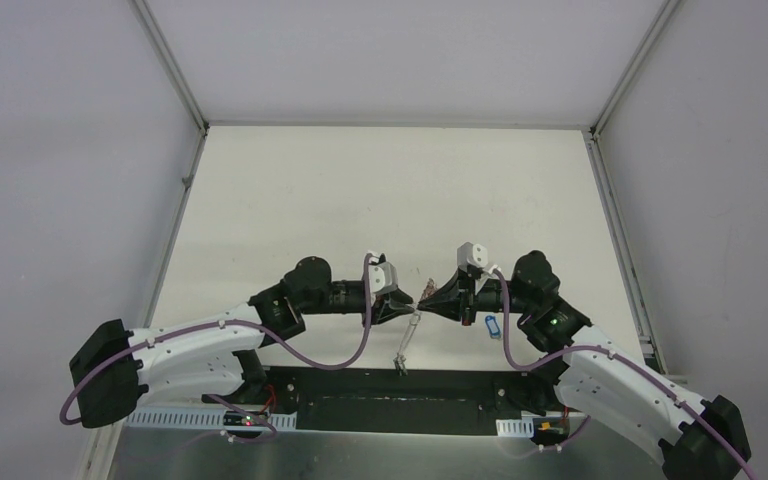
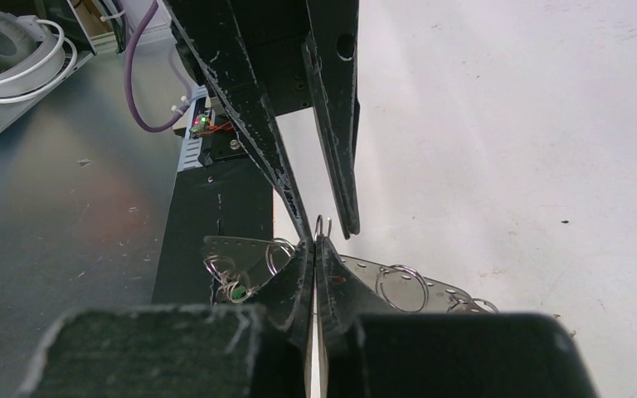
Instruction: Put the keys on the keyring
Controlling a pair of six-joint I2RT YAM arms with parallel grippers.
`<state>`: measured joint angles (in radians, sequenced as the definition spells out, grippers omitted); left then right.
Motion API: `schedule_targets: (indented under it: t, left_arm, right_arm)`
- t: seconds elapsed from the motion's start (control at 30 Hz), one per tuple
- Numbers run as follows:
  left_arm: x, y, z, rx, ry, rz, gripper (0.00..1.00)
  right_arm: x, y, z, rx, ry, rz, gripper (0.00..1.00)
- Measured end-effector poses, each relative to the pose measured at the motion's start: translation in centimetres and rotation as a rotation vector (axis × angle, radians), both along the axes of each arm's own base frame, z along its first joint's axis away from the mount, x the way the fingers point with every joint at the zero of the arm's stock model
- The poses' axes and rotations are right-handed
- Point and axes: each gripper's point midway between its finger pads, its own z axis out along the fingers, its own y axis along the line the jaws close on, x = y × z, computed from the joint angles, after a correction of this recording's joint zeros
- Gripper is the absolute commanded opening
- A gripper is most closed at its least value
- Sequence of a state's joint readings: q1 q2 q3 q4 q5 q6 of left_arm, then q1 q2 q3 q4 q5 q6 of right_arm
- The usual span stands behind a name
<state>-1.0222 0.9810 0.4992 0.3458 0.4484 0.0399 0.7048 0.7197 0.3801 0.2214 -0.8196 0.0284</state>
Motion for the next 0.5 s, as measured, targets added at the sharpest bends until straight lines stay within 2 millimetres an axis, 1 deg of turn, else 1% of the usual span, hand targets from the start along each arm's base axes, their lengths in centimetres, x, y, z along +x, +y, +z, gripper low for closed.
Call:
schedule_targets:
  t: [0.1, 0.23, 0.4, 0.5]
  left_arm:
    - [-0.03, -0.15, -0.16, 0.004, 0.004, -0.006, 0.10]
    - [-0.04, -0.20, -0.09, 0.001, 0.004, -0.008, 0.00]
    - [-0.03, -0.22, 0.04, -0.003, 0.002, -0.008, 0.00]
    - [-0.06, -0.18, 0.13, -0.005, 0.001, -0.008, 0.00]
  right_arm:
    - [0.00, 0.00, 0.02, 0.001, 0.000, 0.000, 0.00]
    - [-0.01, 0.00, 0.04, 0.001, 0.002, -0.001, 0.00]
    - [0.00, 0.00, 0.06, 0.002, 0.006, -0.003, 0.00]
    - [0.13, 0.00, 0.06, 0.002, 0.013, -0.012, 0.17]
